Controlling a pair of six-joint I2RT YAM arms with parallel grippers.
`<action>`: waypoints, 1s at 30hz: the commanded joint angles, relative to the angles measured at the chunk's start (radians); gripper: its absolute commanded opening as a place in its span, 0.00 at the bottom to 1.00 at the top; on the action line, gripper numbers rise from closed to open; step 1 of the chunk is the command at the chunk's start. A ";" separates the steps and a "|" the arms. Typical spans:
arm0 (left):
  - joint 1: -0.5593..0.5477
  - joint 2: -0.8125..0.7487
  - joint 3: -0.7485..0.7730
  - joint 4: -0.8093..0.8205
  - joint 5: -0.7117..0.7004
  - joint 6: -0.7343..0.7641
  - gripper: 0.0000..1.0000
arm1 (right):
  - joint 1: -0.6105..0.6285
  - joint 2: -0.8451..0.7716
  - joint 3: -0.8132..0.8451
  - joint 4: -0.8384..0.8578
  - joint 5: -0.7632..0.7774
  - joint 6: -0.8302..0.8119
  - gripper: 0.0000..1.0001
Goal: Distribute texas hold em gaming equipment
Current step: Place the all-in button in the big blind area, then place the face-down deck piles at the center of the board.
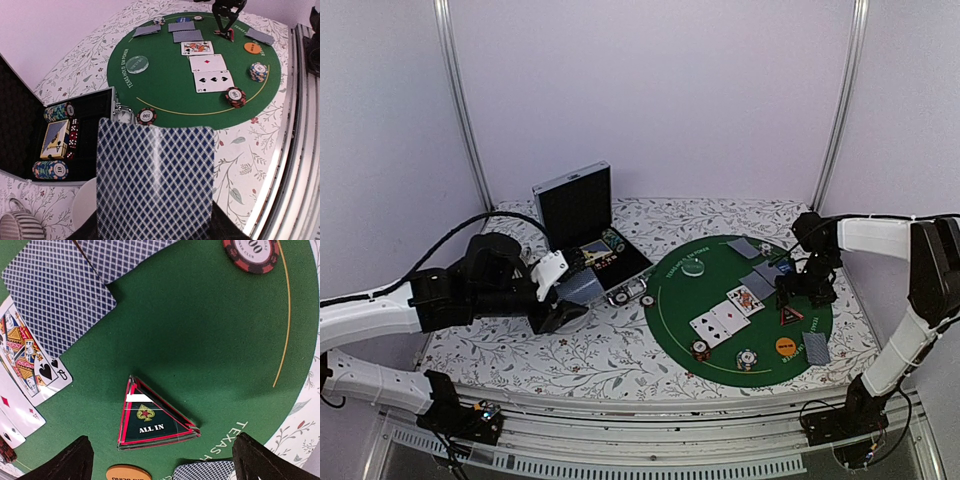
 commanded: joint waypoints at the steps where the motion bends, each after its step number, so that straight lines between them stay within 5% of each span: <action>1: -0.012 0.058 0.030 0.039 0.073 -0.056 0.51 | -0.002 -0.066 0.060 -0.011 0.025 -0.001 0.99; 10: -0.146 0.294 -0.032 0.264 0.034 -0.195 0.50 | 0.010 -0.244 0.095 0.015 -0.116 -0.028 0.99; 18: -0.204 0.627 0.160 0.122 -0.078 -0.229 0.50 | 0.098 -0.282 0.080 0.037 -0.149 -0.046 0.99; 30: -0.202 0.780 0.236 0.026 -0.040 -0.202 0.59 | 0.162 -0.292 0.064 0.064 -0.173 -0.085 0.99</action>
